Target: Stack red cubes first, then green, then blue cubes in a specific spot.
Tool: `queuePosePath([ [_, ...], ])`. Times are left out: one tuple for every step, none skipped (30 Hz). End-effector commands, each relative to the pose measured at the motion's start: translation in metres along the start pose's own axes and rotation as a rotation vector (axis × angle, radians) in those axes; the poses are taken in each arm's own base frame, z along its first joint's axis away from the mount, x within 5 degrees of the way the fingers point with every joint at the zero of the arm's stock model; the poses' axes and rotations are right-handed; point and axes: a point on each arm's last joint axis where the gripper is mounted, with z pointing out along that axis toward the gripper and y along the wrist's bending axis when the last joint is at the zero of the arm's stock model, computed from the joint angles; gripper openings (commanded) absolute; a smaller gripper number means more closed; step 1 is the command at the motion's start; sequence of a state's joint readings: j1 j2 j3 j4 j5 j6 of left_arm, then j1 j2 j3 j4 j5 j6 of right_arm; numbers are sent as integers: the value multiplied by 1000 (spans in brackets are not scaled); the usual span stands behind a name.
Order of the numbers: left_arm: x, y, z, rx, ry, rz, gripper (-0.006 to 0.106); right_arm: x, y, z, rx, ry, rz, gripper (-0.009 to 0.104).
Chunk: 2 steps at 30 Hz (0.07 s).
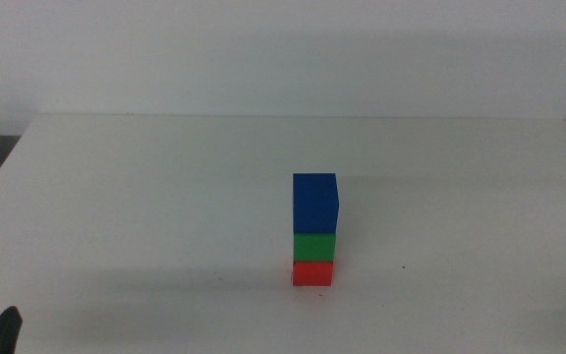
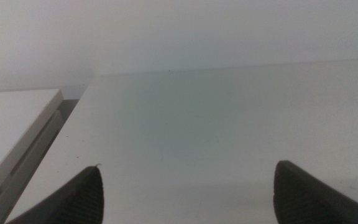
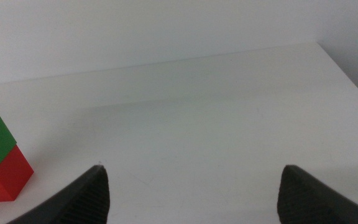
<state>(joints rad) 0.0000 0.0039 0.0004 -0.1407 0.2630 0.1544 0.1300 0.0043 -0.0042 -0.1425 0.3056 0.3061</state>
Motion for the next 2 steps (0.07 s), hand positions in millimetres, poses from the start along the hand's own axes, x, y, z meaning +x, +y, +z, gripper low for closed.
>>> queuePosePath([
  [-1, 0, 0, 0, -17, -7, 94, 0, 0, 0, 2, -16, -17, 93],
  [-1, 0, 0, 0, -17, -7, 94, 0, 0, 0, 2, -16, -17, 93],
])
